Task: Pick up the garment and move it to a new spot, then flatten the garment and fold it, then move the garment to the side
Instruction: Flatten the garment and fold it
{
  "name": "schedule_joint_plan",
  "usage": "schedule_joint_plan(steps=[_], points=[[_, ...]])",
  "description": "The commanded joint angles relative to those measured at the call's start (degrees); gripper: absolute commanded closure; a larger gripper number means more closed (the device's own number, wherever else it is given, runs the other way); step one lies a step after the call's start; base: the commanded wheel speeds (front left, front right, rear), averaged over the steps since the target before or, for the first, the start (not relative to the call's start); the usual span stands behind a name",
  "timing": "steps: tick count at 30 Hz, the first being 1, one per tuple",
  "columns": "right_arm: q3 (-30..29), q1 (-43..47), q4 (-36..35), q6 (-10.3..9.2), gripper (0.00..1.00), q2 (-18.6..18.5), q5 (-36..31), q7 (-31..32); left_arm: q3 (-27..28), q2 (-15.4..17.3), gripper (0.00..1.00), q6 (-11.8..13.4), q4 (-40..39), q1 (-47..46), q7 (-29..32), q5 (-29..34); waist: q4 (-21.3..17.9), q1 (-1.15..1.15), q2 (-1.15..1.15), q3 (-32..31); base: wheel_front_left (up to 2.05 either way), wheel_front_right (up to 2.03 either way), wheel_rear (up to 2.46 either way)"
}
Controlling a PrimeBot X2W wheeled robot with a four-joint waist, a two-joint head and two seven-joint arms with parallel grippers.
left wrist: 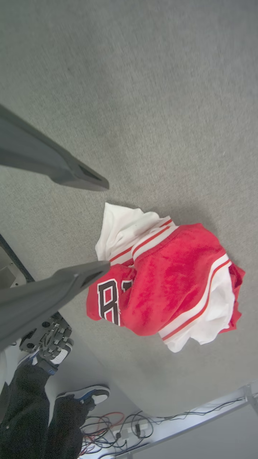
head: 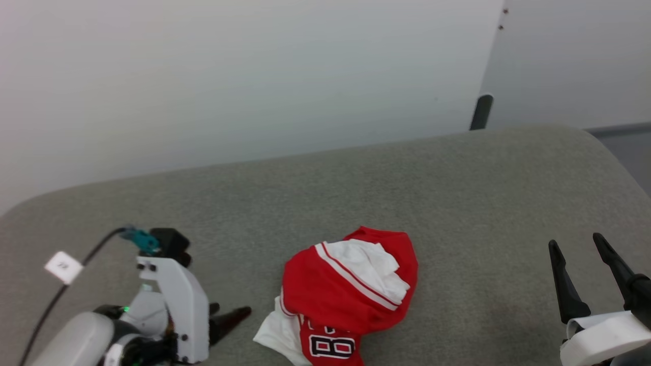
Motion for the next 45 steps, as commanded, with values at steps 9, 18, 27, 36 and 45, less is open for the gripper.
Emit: schedule_joint_plan(steps=[9,18,27,36,45], points=[[0.78,-2.41,-0.20,0.00,0.00,-0.11,0.61,-0.36,-3.92,-1.88,0.00,-1.93,4.22,-1.65,0.67,2.05,-4.87,0.00,0.00,3.82,0.00,0.00,0.00],[0.90,-4.14,-0.94,0.00,0.00,0.97,0.51,-0.96,-4.54,-1.88,0.00,-3.69,10.05,-2.79,-1.25,3.59,-7.64,0.00,0.00,7.99,0.00,0.00,0.00],[0.64,-5.42,-0.85,0.00,0.00,1.50,-0.13,-1.35,-5.42,-3.71,0.00,-4.17,16.98,-3.06,-1.96,3.33,-8.65,0.00,0.00,9.69,0.00,0.00,0.00],[0.07,-5.33,-0.87,0.00,0.00,1.50,-0.55,-1.02,-6.48,-5.67,1.00,-5.60,21.42,-3.46,0.44,1.03,-7.61,0.00,0.00,9.16,0.00,0.00,0.00],[-0.61,-3.05,-1.44,0.00,0.00,1.51,-0.97,-0.26,-5.07,-2.93,1.00,-4.97,19.70,-5.61,2.09,0.76,-4.50,0.00,0.00,6.48,0.00,0.00,0.00]])
